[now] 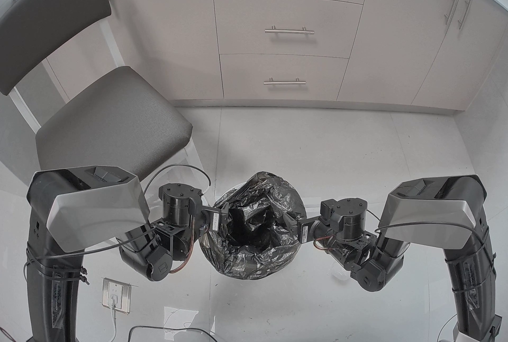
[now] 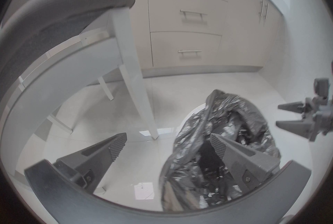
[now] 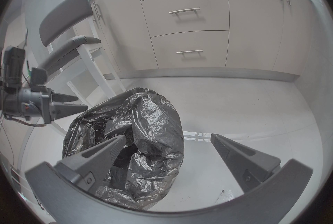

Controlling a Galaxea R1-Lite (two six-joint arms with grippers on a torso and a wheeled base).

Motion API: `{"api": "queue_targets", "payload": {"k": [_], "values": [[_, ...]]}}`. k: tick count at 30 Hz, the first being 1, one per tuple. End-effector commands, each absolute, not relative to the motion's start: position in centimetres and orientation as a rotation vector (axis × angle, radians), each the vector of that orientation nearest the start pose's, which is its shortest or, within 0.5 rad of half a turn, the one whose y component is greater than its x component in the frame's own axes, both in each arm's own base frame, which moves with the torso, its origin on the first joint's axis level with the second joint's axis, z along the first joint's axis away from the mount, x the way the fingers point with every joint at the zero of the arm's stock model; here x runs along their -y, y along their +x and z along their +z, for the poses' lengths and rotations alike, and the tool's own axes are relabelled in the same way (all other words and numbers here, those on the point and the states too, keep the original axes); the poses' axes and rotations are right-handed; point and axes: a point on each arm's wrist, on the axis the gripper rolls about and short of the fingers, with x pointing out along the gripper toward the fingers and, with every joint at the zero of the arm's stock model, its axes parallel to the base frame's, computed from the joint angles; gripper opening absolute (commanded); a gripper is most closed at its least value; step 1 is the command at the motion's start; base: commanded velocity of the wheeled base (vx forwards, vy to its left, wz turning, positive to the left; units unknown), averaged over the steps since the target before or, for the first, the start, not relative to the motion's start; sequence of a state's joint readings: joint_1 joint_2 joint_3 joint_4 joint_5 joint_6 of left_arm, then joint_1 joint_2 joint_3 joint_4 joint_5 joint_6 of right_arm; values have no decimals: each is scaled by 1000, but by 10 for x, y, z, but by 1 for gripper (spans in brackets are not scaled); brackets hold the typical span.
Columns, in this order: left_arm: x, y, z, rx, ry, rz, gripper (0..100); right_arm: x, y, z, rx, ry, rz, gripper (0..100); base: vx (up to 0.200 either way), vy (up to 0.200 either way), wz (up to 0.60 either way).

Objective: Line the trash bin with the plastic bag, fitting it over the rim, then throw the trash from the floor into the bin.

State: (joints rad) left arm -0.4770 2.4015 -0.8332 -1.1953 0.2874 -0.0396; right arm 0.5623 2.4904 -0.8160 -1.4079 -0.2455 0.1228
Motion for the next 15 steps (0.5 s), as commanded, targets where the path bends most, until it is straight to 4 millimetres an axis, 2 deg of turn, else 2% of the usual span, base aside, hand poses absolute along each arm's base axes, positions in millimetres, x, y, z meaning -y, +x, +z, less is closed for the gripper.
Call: {"api": "queue_targets", "payload": {"k": [1, 8, 15], "values": [[165, 365, -25, -381, 119, -145, 100, -206, 336, -22, -254, 21, 302, 100, 0, 0, 0], [160, 371, -24, -391, 118, -131, 100, -204, 338, -21, -251, 23, 296, 100, 0, 0, 0], [161, 389, -22, -361, 98, -117, 100, -204, 338, -23, -254, 22, 296, 100, 0, 0, 0]]}}
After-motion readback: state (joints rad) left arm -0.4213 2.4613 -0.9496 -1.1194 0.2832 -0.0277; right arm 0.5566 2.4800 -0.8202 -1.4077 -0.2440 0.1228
